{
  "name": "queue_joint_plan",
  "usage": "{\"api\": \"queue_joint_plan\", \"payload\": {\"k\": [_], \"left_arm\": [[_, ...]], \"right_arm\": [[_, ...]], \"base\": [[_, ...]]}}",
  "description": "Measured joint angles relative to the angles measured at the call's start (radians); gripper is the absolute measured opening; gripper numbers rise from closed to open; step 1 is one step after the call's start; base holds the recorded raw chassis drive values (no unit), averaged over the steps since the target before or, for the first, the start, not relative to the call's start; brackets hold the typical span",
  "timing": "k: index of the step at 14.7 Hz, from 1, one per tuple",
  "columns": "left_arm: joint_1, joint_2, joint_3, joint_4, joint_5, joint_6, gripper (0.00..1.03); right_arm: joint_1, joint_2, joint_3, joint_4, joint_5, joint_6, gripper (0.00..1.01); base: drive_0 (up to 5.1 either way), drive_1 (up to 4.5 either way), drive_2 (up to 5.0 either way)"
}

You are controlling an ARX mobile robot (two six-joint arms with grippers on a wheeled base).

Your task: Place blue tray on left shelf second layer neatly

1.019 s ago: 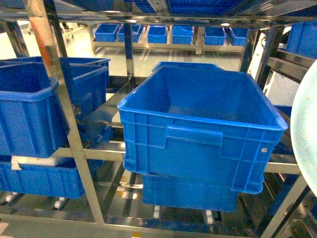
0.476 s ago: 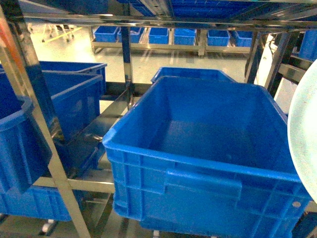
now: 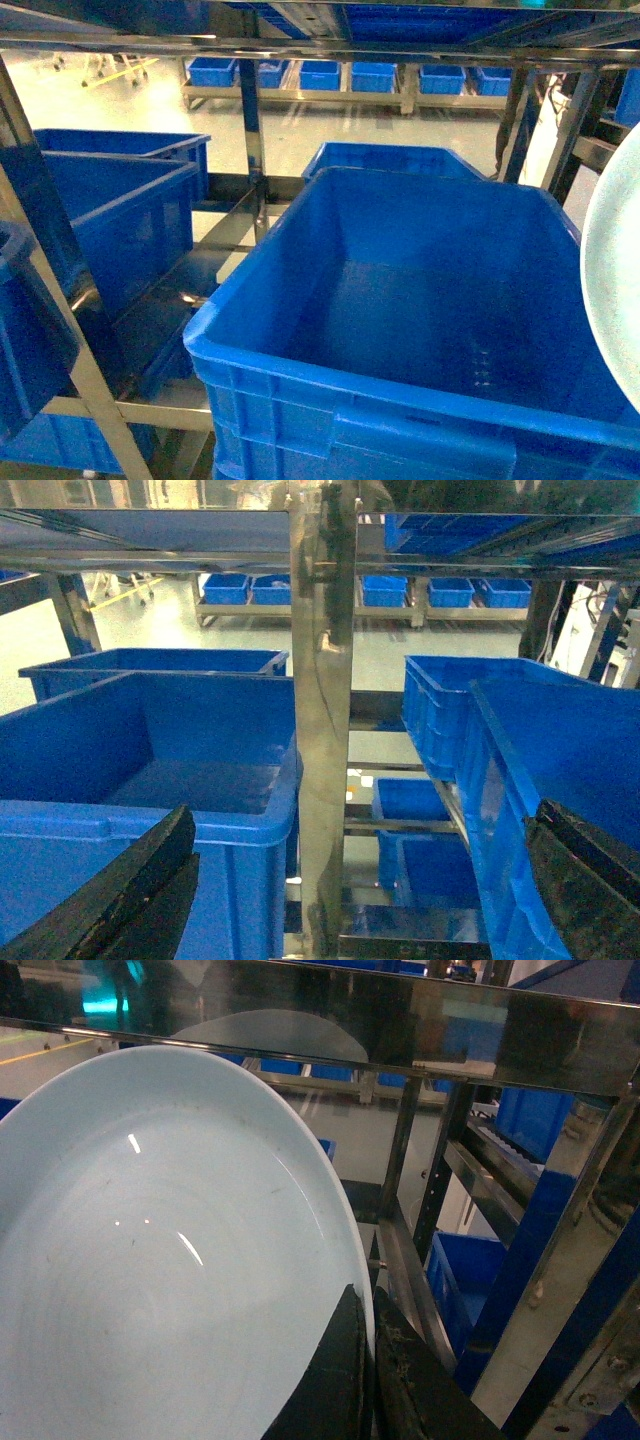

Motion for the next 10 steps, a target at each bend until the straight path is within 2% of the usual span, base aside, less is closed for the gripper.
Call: {"api": "queue_joint_plan", "payload": {"k": [10], "left_arm": [[0.0, 0.0, 0.0, 0.0, 0.0, 0.0, 0.98]], "right_arm": [[0.0, 0.0, 0.0, 0.0, 0.0, 0.0, 0.02]], "base": [[0.0, 0.0, 0.0]]}}
